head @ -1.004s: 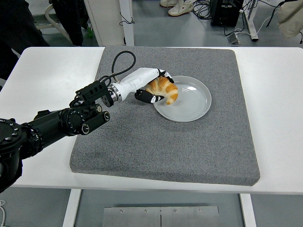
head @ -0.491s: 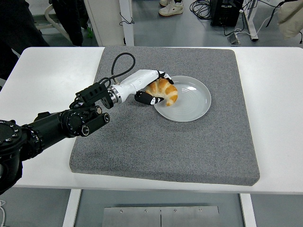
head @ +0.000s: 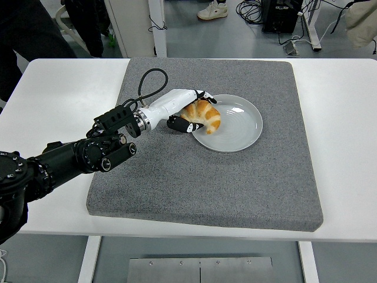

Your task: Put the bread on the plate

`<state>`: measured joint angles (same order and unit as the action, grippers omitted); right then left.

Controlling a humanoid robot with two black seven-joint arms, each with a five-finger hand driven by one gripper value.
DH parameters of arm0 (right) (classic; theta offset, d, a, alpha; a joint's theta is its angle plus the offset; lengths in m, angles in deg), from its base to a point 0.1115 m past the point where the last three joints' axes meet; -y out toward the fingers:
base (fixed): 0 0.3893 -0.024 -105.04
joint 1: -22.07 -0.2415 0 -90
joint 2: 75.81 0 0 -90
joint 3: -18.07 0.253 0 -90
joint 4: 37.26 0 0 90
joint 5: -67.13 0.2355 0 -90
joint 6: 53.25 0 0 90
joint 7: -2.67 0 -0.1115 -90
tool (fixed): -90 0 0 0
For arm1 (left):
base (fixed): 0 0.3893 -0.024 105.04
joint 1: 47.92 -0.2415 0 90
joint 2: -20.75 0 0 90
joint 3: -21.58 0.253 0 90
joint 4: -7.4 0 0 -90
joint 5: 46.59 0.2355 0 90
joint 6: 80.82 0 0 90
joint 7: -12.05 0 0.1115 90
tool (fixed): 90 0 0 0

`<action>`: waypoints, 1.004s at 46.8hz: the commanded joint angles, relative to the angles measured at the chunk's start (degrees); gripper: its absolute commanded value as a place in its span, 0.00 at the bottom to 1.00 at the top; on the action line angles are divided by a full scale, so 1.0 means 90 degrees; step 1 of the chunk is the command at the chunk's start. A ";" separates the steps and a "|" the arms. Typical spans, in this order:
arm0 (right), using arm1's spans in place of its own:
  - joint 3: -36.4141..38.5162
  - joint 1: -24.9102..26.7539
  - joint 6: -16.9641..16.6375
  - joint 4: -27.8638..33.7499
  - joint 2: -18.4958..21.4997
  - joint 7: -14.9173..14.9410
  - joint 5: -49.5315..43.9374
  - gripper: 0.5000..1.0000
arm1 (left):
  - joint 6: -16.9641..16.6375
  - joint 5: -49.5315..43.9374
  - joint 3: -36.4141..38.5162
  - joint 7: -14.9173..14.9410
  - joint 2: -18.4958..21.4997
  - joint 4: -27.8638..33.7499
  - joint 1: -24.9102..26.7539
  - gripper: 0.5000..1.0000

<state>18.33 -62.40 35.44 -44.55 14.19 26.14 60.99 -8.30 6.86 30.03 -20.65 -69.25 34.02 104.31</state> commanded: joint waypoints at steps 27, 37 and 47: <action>0.0000 0.0010 -0.0001 0.0000 0.0000 0.0000 -0.0001 1.00 | 0.0088 -0.0411 -0.0002 0.0010 0.0000 0.0021 0.0010 0.93; 0.0000 0.0000 -0.0001 0.0000 0.0000 0.0000 -0.0001 1.00 | 0.0088 -0.0567 -0.0002 0.0010 0.0000 0.0051 0.0010 0.94; 0.0000 0.0010 -0.0001 0.0000 0.0000 0.0000 -0.0001 1.00 | 0.0126 -0.1435 -0.0031 0.0010 0.0000 0.0119 0.0107 0.94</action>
<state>18.33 -62.37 35.44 -44.55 14.19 26.14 61.03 -7.43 -3.20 29.76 -20.55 -69.25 34.95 105.04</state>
